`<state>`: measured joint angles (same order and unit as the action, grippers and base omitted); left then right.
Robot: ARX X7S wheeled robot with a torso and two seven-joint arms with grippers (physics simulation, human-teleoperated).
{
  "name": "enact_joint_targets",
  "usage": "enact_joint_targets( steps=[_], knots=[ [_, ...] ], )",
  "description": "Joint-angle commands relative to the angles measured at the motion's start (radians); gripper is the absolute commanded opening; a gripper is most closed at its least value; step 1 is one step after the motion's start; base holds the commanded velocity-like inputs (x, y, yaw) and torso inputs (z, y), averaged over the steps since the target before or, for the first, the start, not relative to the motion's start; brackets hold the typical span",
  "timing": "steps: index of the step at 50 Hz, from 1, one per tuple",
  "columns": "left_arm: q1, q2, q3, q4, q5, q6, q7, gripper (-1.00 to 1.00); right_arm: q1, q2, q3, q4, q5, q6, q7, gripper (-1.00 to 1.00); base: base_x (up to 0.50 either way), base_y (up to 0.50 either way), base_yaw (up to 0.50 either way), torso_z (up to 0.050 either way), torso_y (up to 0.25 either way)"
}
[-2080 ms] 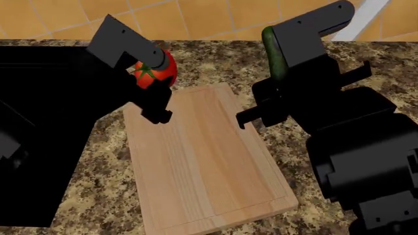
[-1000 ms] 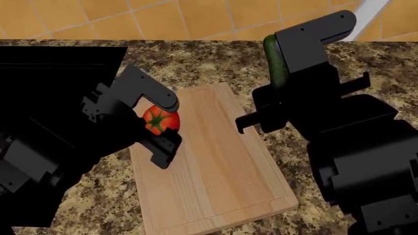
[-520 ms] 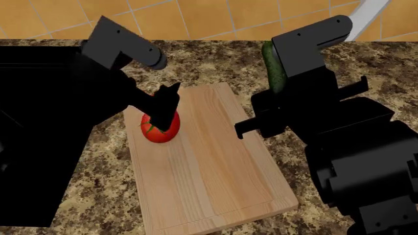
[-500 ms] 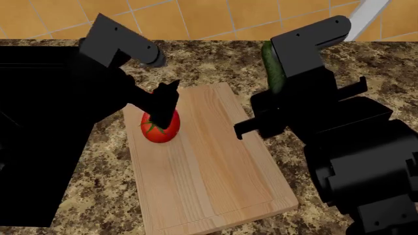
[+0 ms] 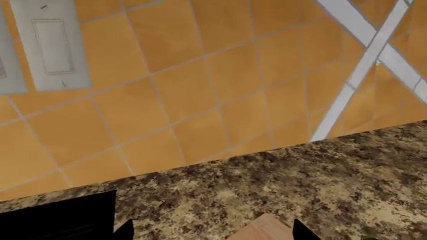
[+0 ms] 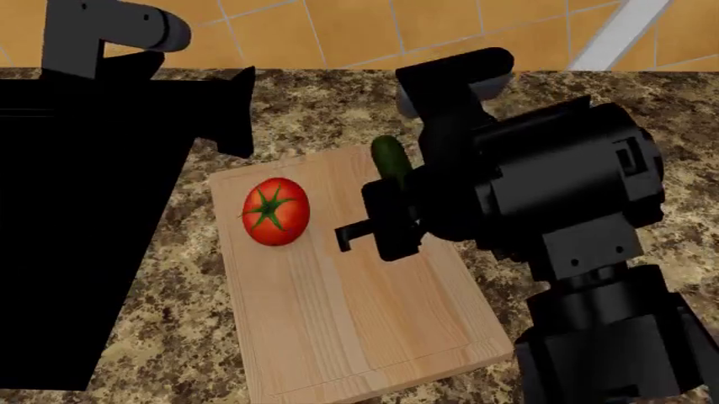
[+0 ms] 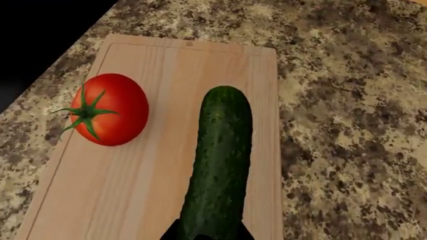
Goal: Pick the vegetables from the sink and place them on the cutting board.
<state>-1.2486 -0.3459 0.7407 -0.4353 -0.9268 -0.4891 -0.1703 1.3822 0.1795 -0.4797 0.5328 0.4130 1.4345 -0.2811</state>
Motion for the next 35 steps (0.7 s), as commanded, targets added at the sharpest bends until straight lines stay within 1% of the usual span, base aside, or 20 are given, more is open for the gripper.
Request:
enact_joint_targets(
  steps=[1, 9, 35],
  knots=[
    [0.022, -0.009, -0.028, 0.001, -0.011, 0.026, -0.024, 1.0, 0.054, -0.042, -0.006, 0.101, 0.035, 0.069, -0.047, -1.0, 0.0, 0.0, 0.0, 0.0, 0.0],
    [0.016, -0.001, -0.024, -0.024, -0.004, 0.031, -0.016, 1.0, 0.033, -0.041, 0.0, 0.115, 0.052, 0.072, -0.047, -1.0, 0.0, 0.0, 0.0, 0.0, 0.0],
    [0.03, -0.008, -0.013, 0.005, -0.002, 0.023, -0.028, 1.0, -0.031, -0.025, 0.006, 0.09, 0.095, 0.088, -0.013, -1.0, 0.0, 0.0, 0.0, 0.0, 0.0]
  ],
)
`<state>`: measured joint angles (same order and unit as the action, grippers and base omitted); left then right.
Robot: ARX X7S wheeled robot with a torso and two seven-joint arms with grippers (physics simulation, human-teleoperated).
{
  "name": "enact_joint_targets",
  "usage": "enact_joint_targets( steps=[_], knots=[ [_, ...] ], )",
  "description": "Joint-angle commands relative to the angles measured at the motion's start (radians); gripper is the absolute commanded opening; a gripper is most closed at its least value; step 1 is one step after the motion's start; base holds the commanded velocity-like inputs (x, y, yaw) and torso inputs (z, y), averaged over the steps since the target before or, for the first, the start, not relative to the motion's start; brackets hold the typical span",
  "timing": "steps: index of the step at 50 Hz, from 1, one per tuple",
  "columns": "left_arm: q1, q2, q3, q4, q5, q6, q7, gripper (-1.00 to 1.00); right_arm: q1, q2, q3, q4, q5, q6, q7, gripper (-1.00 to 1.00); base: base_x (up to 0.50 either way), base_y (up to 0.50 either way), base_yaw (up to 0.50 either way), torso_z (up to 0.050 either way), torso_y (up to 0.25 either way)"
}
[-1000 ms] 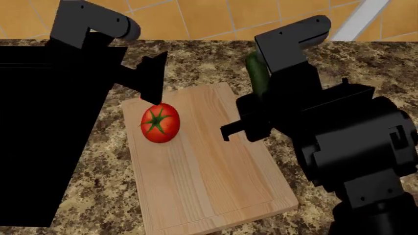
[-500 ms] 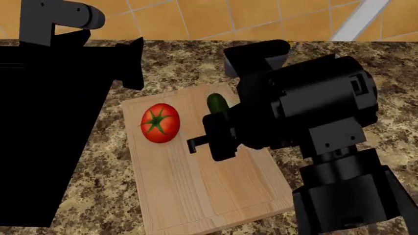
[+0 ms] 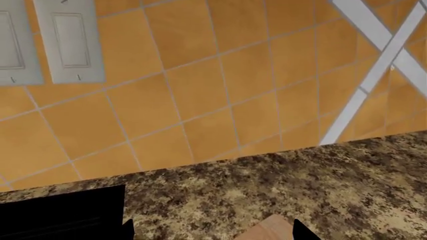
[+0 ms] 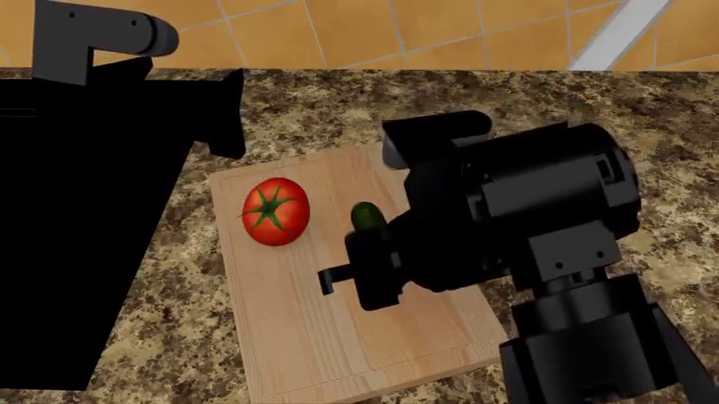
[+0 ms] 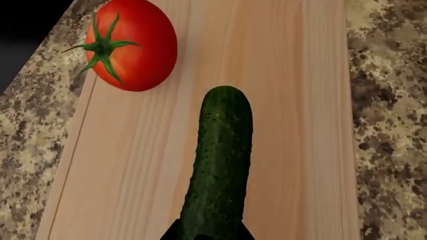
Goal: Pick the vegetables from the sink and place them on the cutting board.
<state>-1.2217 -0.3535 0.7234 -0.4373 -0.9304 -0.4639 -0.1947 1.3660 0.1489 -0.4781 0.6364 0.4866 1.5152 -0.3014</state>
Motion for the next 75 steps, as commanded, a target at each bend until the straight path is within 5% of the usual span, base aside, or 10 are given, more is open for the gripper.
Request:
enact_joint_targets(
  steps=[1, 20, 21, 39, 47, 58, 67, 75],
  knots=[
    [0.002, -0.001, 0.004, 0.006, 0.001, -0.003, -0.002, 1.0, -0.017, 0.007, 0.003, -0.012, 0.023, 0.005, 0.007, -1.0, 0.0, 0.0, 0.0, 0.0, 0.0],
    [0.01, -0.002, 0.006, 0.01, -0.002, -0.004, -0.004, 1.0, -0.042, 0.015, -0.01, -0.022, 0.05, 0.001, 0.022, -1.0, 0.0, 0.0, 0.0, 0.001, 0.001],
    [0.011, -0.001, 0.007, 0.008, -0.001, -0.002, -0.003, 1.0, -0.043, 0.015, -0.013, -0.021, 0.051, -0.001, 0.022, 1.0, 0.0, 0.0, 0.0, 0.0, 0.0],
    [0.014, -0.014, 0.002, 0.045, -0.013, -0.015, -0.02, 1.0, -0.039, 0.036, 0.028, -0.104, 0.094, 0.026, 0.077, 1.0, 0.0, 0.0, 0.0, 0.0, 0.0],
    [0.018, -0.008, 0.001, 0.039, -0.014, -0.012, -0.023, 1.0, -0.038, 0.077, 0.11, -0.288, 0.166, 0.029, 0.222, 1.0, 0.0, 0.0, 0.0, 0.0, 0.0],
    [0.173, -0.1, -0.079, 0.339, -0.086, 0.031, -0.176, 1.0, -0.266, 0.141, 0.215, -0.66, 0.149, -0.245, 0.318, 1.0, 0.0, 0.0, 0.0, 0.0, 0.0],
    [0.378, -0.163, -0.137, 0.598, -0.041, 0.213, -0.266, 1.0, -0.498, 0.242, 0.187, -0.879, 0.059, -0.566, 0.285, 1.0, 0.0, 0.0, 0.0, 0.0, 0.0],
    [0.538, -0.178, -0.208, 0.732, -0.032, 0.433, -0.188, 1.0, -0.731, 0.269, 0.297, -1.093, 0.061, -0.747, 0.338, 1.0, 0.0, 0.0, 0.0, 0.0, 0.0]
  ],
)
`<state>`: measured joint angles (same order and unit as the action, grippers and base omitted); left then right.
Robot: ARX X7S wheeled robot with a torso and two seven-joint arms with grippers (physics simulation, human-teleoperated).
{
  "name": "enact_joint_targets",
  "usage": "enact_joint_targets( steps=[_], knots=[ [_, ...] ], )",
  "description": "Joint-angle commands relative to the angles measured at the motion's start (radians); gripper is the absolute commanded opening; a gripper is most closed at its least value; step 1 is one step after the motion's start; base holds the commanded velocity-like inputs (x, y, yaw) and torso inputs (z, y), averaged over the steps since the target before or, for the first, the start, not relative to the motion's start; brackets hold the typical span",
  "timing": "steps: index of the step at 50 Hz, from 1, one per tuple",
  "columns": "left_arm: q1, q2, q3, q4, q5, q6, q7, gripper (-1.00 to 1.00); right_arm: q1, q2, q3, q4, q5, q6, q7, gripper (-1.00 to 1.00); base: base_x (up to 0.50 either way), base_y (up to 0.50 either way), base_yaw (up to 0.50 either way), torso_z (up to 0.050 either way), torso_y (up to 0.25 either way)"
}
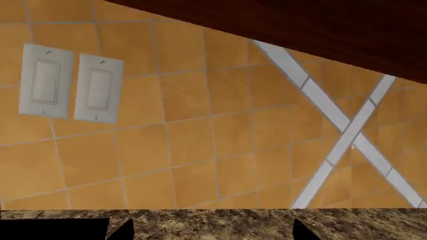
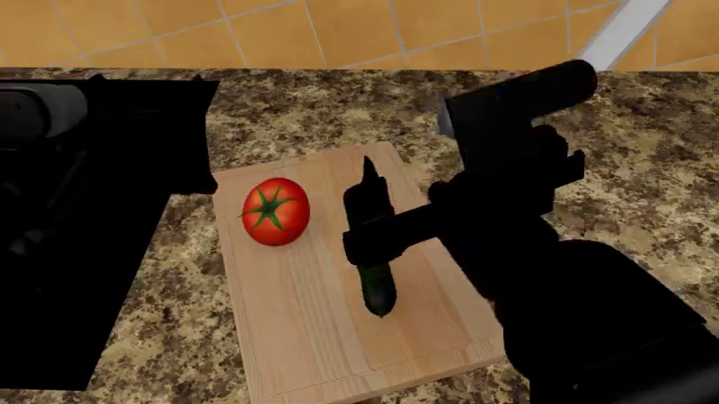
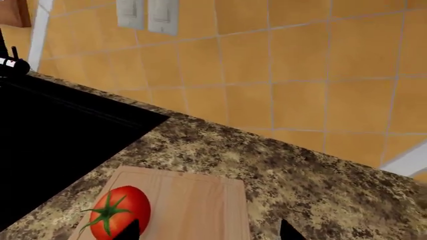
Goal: Pick the vegetables from the sink and place them on the cutting board.
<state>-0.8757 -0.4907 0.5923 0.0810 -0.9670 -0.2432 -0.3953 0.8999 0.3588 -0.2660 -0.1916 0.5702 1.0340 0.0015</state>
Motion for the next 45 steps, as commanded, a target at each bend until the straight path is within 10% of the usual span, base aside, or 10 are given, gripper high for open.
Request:
enact_joint_targets(
  steps=[1, 27, 37, 45],
  knots=[
    [0.202, -0.048, -0.082, 0.235, 0.005, 0.219, 0.007, 1.0, -0.278, 0.057, 0.094, -0.286, -0.02, -0.272, 0.044, 1.0, 0.0, 0.0, 0.0, 0.0, 0.0],
    [0.514, -0.169, -0.219, 0.59, -0.002, 0.476, 0.038, 1.0, -0.575, 0.158, 0.314, -0.854, 0.174, -0.301, 0.29, 1.0, 0.0, 0.0, 0.0, 0.0, 0.0],
    [0.6, -0.233, -0.245, 0.768, 0.044, 0.494, -0.008, 1.0, -0.432, 0.603, -0.107, -0.855, 0.322, -0.735, 0.755, 1.0, 0.0, 0.0, 0.0, 0.0, 0.0],
    [0.625, -0.275, -0.273, 0.903, 0.082, 0.48, -0.084, 1.0, -0.035, 0.864, -0.713, -0.855, 0.249, -1.083, 1.005, 1.0, 0.0, 0.0, 0.0, 0.0, 0.0]
  ],
)
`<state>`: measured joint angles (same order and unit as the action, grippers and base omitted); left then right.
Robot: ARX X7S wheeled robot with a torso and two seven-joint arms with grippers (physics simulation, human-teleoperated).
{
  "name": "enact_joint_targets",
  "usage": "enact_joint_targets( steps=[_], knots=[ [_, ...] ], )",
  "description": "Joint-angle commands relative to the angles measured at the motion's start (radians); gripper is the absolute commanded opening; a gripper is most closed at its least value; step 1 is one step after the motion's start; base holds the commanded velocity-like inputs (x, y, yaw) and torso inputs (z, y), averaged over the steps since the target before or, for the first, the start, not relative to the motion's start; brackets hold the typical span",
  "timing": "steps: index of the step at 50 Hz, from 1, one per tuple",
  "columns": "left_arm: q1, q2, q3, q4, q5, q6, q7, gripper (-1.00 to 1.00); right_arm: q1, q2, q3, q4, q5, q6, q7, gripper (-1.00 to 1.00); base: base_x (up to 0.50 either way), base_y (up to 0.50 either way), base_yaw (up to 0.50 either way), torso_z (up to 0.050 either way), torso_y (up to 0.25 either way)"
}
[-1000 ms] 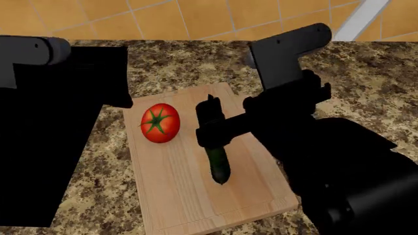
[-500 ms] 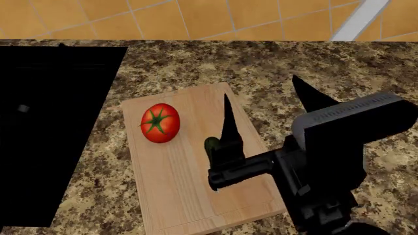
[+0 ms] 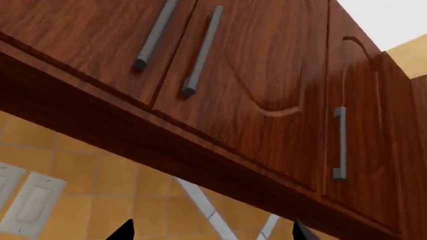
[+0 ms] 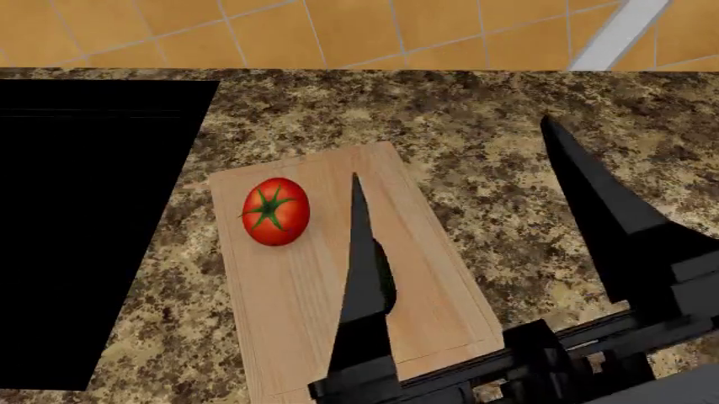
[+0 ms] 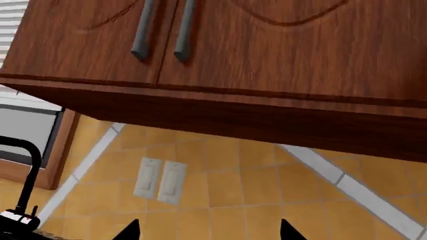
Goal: Pick the vegetables from the sink and place them on the cutting board.
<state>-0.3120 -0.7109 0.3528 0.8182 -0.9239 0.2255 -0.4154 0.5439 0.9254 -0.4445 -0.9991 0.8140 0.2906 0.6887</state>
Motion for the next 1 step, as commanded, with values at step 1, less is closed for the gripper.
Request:
enact_joint_targets(
  steps=[1],
  knots=[
    [0.062, -0.06, -0.036, 0.177, 0.037, 0.012, -0.069, 1.0, 0.371, 0.309, -0.595, -0.048, -0.001, -0.358, 0.333, 1.0, 0.0, 0.0, 0.0, 0.0, 0.0]
  ],
)
